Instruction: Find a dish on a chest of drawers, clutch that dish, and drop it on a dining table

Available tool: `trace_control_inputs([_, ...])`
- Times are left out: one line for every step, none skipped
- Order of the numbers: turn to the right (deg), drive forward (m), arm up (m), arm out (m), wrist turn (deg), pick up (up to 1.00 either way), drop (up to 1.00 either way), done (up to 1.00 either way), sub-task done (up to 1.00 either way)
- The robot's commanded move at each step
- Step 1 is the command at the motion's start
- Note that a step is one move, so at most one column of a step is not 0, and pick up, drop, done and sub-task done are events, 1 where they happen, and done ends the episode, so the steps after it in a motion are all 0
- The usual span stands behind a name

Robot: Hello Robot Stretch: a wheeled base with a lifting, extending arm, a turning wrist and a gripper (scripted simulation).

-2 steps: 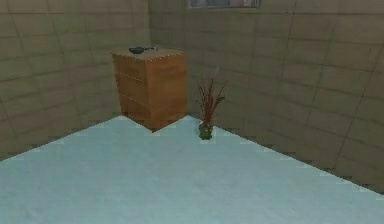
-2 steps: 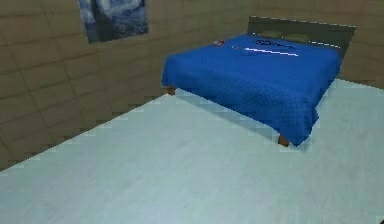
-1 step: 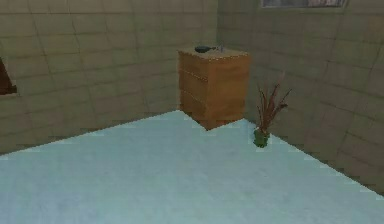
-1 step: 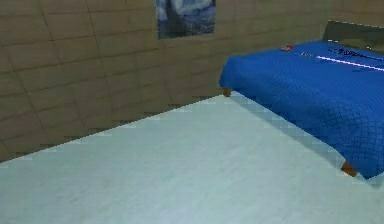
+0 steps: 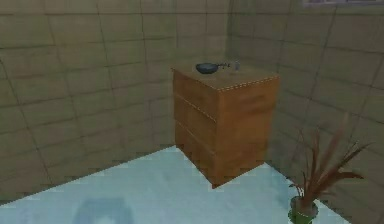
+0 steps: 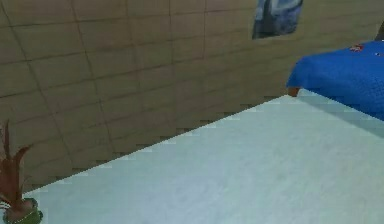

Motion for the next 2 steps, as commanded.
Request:
trace_control_inputs([-6.0, 0.00, 0.00, 0.00, 0.0, 0.00, 0.00, 0.00, 0.00])
trace_control_inputs([0.0, 0.65, 0.00, 0.00, 0.0, 0.00, 0.00, 0.00, 0.00])
